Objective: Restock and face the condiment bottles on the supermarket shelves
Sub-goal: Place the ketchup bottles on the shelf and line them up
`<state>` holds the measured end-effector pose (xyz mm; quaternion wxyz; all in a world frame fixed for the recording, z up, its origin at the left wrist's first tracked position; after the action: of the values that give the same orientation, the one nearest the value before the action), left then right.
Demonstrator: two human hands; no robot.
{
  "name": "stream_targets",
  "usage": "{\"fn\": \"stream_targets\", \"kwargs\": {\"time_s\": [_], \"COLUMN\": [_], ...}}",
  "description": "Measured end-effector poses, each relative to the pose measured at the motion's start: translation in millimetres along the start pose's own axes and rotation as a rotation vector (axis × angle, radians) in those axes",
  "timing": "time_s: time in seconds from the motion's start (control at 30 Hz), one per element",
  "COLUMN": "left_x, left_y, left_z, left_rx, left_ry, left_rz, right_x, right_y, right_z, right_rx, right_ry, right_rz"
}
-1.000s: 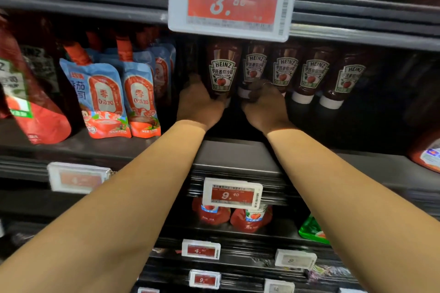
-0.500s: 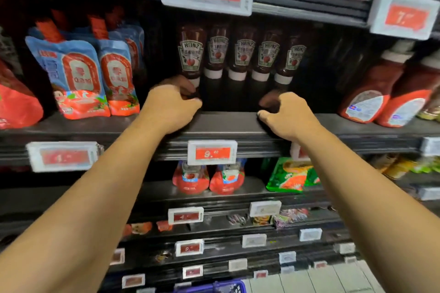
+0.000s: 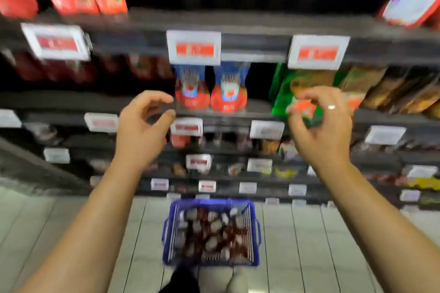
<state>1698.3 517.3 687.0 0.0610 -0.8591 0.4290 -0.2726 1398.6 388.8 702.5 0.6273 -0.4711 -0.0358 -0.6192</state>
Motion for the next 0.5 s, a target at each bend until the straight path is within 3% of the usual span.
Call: {"fn": "stream_targets", "kwargs": {"time_s": [0.27,0.37,0.5], "left_x": [-198,-280,-366], "left_y": [53,77,101], "left_z": [170,226,281], "left_rx": [0.177,0.276,0.468], "left_ry": [-0.826,-1.018,-1.128], "left_rz": [0.181,0.272,0.538], "right_x": [-208,-300,-401], "right_y": [91,117,150], "right_z": [-99,-128,-159], "right_rx": [0.04,-0.043,-0.137], "right_ry": [0.656,0.812,0.985], "right_rz": [0.715,0.894,1.117]}}
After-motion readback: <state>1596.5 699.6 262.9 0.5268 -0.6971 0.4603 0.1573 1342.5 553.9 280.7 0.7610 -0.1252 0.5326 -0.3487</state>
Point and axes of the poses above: each hand's wrist, its own x-axis towards the middle knuckle, its own y-axis out of the palm, z = x × y, the point moved 2 cm from there along x, towards the middle knuckle, and after that the axes turned 4 degrees about y, right-handed, at the moved point
